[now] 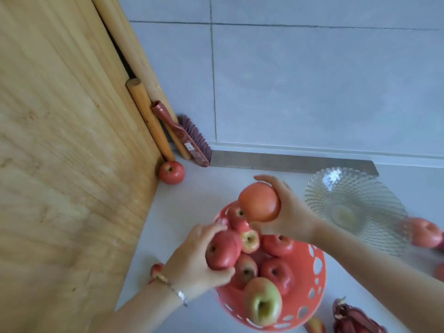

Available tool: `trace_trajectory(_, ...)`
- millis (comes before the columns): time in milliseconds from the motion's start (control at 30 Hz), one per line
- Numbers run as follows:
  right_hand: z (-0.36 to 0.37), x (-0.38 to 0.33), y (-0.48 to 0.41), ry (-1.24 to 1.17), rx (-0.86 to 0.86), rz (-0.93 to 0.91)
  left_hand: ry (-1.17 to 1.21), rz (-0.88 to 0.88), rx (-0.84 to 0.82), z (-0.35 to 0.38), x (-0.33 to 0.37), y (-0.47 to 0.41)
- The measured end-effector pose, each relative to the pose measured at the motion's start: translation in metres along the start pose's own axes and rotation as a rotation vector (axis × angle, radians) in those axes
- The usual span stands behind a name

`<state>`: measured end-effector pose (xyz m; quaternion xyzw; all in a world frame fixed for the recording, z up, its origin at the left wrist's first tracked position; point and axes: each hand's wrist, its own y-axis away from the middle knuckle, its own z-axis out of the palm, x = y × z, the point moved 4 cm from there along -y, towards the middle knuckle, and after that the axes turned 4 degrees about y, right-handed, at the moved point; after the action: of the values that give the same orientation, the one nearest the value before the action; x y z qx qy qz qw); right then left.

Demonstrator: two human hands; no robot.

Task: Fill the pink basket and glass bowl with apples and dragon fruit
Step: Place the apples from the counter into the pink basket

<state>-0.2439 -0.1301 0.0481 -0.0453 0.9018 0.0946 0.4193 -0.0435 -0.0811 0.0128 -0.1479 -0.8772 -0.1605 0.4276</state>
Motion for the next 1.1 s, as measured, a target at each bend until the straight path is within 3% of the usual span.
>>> trace_trajectory(133, 0.002, 0.026, 0.056, 0.028, -0.019, 0.021, -0.178, 0.010, -0.145, 0.039, -0.002, 0.025)
trace_trajectory(267, 0.010, 0.053, 0.091, 0.051, 0.020, 0.085, -0.385, 0.024, -0.149, 0.061, -0.008, 0.031)
trace_trajectory(433, 0.016, 0.081, 0.112, 0.067, 0.036, 0.125, -0.462, 0.033, -0.129, 0.071, -0.008, 0.032)
trace_trajectory(533, 0.015, 0.095, 0.116, 0.220, 0.037, 0.178, -0.557, -0.011, -0.134, 0.074, -0.008, 0.033)
trace_trajectory(733, 0.030, 0.091, 0.105, 0.724, -0.072, 0.150, -0.490, -0.030, -0.109, 0.073, -0.005, 0.035)
trace_trajectory(833, 0.037, 0.089, 0.100, 0.904, 0.001, 0.174, -0.466, -0.021, -0.108, 0.073, -0.005, 0.035)
trace_trajectory(1033, 0.036, 0.089, 0.095, 0.941, -0.068, 0.265, -0.394, 0.002, -0.069, 0.071, -0.004, 0.036)
trace_trajectory(1100, 0.035, 0.076, 0.097, 0.903, -0.041, 0.172, -0.370, 0.006, -0.053, 0.070, -0.004, 0.037)
